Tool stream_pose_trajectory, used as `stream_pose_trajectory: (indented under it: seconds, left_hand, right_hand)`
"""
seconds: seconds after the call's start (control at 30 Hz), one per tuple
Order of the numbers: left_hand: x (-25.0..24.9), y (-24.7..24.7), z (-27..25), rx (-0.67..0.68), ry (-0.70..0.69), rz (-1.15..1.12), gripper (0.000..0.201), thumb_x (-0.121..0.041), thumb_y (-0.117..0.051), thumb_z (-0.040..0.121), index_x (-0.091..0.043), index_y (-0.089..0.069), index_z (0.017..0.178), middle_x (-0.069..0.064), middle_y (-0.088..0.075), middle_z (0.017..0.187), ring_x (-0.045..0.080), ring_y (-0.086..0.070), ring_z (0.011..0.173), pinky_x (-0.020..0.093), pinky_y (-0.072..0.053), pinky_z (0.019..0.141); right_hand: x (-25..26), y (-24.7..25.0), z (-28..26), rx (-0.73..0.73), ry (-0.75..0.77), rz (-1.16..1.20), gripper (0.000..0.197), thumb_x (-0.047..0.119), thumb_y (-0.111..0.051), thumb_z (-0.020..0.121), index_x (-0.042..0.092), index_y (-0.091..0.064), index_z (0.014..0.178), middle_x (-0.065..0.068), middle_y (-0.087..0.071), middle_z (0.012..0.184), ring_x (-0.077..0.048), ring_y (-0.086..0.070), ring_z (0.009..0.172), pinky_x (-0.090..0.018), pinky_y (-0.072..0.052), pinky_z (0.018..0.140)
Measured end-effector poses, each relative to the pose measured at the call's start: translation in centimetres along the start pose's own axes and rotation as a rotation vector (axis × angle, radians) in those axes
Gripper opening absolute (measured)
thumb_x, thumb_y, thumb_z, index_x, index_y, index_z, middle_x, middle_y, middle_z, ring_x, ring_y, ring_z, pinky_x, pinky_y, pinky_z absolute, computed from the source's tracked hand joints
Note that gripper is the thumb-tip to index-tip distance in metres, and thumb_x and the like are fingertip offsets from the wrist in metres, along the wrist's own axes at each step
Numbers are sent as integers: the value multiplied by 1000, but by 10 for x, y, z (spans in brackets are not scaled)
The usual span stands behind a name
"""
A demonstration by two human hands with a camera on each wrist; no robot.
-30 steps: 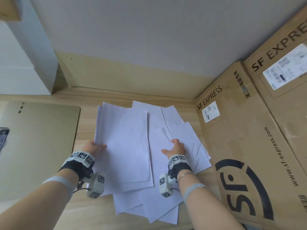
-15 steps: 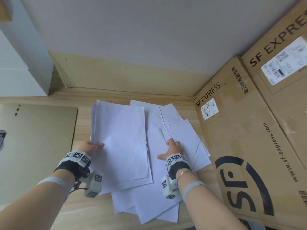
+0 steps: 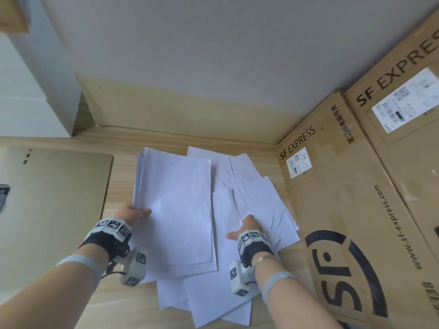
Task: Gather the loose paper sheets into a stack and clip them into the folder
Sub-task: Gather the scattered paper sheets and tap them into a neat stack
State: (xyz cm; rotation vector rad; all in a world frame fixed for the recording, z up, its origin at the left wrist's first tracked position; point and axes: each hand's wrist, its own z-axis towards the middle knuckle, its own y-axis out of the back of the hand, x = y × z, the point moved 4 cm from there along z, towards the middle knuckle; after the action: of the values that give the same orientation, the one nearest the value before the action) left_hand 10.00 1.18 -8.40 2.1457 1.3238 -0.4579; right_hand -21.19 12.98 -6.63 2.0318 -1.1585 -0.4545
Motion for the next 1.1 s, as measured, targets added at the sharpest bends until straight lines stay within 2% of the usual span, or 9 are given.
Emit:
stream_pose_trajectory:
  seconds: [0.13,0.23,0.33,0.4,0.5,0.6,0.83,0.97,1.1]
  left_hand:
    - [2,1,-1,17,12,-3,43,-18,-69,81,7,-58,114,26,-64,112,42,-61,104,51,-46,99]
    - [3,1,0,22,15,-3,42,-18,-69,81,6,-59,114,27,-64,112,43,-61,104,52,-46,98]
    - [2,1,0,30,12,-11,39,-16,-69,81,7,-60,112,27,-64,110,43,-61,104,52,-46,98]
    - [2,1,0,31,11,-12,38,-15,-69,81,6,-60,111,27,-64,110,43,-61,104,52,-46,98]
    - [4,0,1,32,13,-21,38,-14,-69,81,5,-58,113,26,-64,107,44,-61,104,53,-46,97]
    - [5,-1,2,36,13,-27,41,-15,-69,81,5,-58,115,27,-64,111,44,-61,104,54,-46,98]
    - [4,0,3,38,8,-24,41,-14,-69,81,8,-59,113,29,-65,110,45,-62,103,54,-46,97]
    - [6,1,6,30,16,-19,42,-16,-69,81,7,-58,115,28,-64,111,44,-62,103,54,-46,98]
    - [6,0,4,27,20,-32,43,-12,-68,82,8,-56,118,29,-63,113,44,-61,105,53,-46,98]
  right_hand:
    - [-1,0,2,24,-8,-51,79,48,-78,65,7,-49,126,-10,-52,133,-27,-53,122,-34,-48,97]
    - [1,1,4,-6,45,-18,67,32,-80,70,5,-46,122,-13,-46,134,-28,-54,119,-33,-46,96]
    - [0,3,6,-7,90,63,45,15,-76,75,12,-40,101,-11,-56,122,-24,-58,101,-29,-45,85]
    - [0,6,7,-13,126,38,28,17,-72,79,15,-53,100,-7,-63,111,-22,-61,102,-24,-44,82]
    - [3,8,9,-23,150,6,23,17,-63,85,11,-67,108,-8,-67,116,-24,-60,112,-25,-47,90]
    - [13,12,5,-60,197,-59,23,9,-53,86,8,-71,100,-12,-69,113,-28,-64,107,-28,-52,86]
    - [45,41,21,-219,340,62,13,12,-55,84,17,-60,95,-4,-61,94,-28,-60,104,-31,-50,84]
    - [44,36,27,-81,287,23,73,35,-79,66,21,-41,128,-6,-45,129,-28,-46,122,-34,-41,98]
    - [36,26,26,-44,286,-84,84,31,-82,65,23,-33,133,-4,-41,136,-25,-48,123,-37,-43,97]
